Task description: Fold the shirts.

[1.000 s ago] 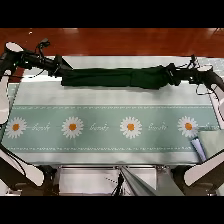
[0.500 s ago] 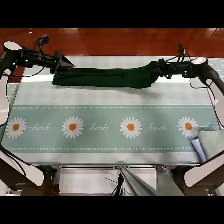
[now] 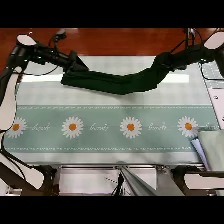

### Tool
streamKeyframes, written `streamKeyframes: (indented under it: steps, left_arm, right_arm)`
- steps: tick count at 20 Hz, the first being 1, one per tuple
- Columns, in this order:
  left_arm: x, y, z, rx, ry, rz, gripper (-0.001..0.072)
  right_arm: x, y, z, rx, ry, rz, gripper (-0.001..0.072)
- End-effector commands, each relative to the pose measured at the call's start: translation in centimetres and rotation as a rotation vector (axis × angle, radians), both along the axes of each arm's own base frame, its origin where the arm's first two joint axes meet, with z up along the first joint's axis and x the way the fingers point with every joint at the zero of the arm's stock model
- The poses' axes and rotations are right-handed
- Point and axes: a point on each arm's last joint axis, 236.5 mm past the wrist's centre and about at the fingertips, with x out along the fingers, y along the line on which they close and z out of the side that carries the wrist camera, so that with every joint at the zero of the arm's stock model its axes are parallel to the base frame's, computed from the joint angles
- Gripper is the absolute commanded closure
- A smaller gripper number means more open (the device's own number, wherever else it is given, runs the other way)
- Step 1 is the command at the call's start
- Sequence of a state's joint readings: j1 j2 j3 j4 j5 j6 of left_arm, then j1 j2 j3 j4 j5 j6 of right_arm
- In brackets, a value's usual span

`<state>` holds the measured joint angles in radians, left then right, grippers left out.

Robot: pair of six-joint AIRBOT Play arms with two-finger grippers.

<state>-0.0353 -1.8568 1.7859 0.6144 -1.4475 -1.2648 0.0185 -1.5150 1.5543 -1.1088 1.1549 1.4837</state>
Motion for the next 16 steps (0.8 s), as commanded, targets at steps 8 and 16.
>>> streamKeyframes:
  steps: [8,16]
  left_arm:
    - [-9.8,-3.9,-4.4,0.314,0.003,-0.133,0.0552]
    - [-10.4,-10.7,-7.3,0.227,-0.061,-0.059,0.0551]
  right_arm:
    - [-5.9,2.5,2.4,-0.167,0.051,0.121,0.0688]
    - [-11.2,0.4,5.7,-0.237,0.098,0.138,0.0688]
